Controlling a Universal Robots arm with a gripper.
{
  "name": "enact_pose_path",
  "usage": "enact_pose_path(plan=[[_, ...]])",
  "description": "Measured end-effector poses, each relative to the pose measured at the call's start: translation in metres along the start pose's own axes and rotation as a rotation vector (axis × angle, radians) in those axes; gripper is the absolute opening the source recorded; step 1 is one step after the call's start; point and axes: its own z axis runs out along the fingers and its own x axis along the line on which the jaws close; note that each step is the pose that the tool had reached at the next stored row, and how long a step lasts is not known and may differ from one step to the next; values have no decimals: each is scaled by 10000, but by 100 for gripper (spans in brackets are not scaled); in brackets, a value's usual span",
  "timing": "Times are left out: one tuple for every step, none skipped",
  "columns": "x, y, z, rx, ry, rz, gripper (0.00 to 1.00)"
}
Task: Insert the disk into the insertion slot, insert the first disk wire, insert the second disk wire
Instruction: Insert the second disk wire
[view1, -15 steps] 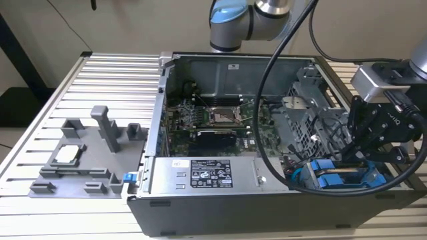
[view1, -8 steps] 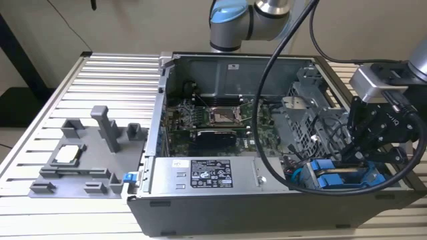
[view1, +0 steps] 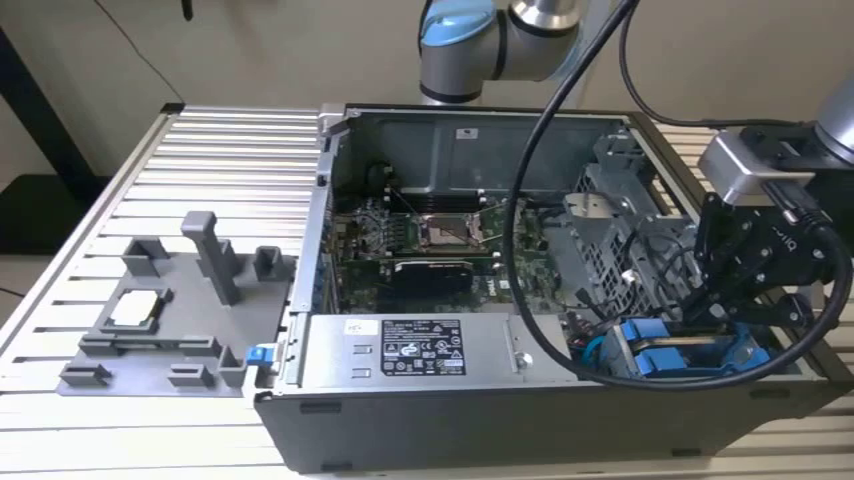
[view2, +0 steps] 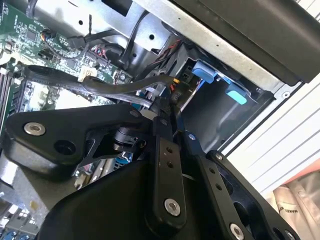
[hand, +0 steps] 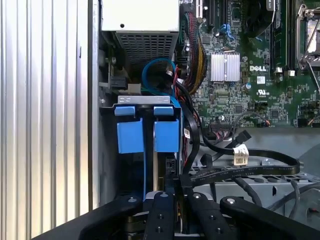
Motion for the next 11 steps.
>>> enact_pose_path(plan=[[1,0,5,0,0,1,16],[2,-1,11,0,-4,1,16],[3,-3,15,0,-8,1,16],[3,-5,16,-1,-11,-1,16],[2,-8,18,-5,-18,-1,16],[1,-11,8,-19,-18,-1,16],[-3,-14,-15,-42,-34,-2,16],[-3,-14,-43,-59,-56,-2,16],[-3,-12,-90,-70,-42,1,16],[-3,-10,-127,-70,-16,4,16],[-3,-10,-124,-72,-25,5,16]])
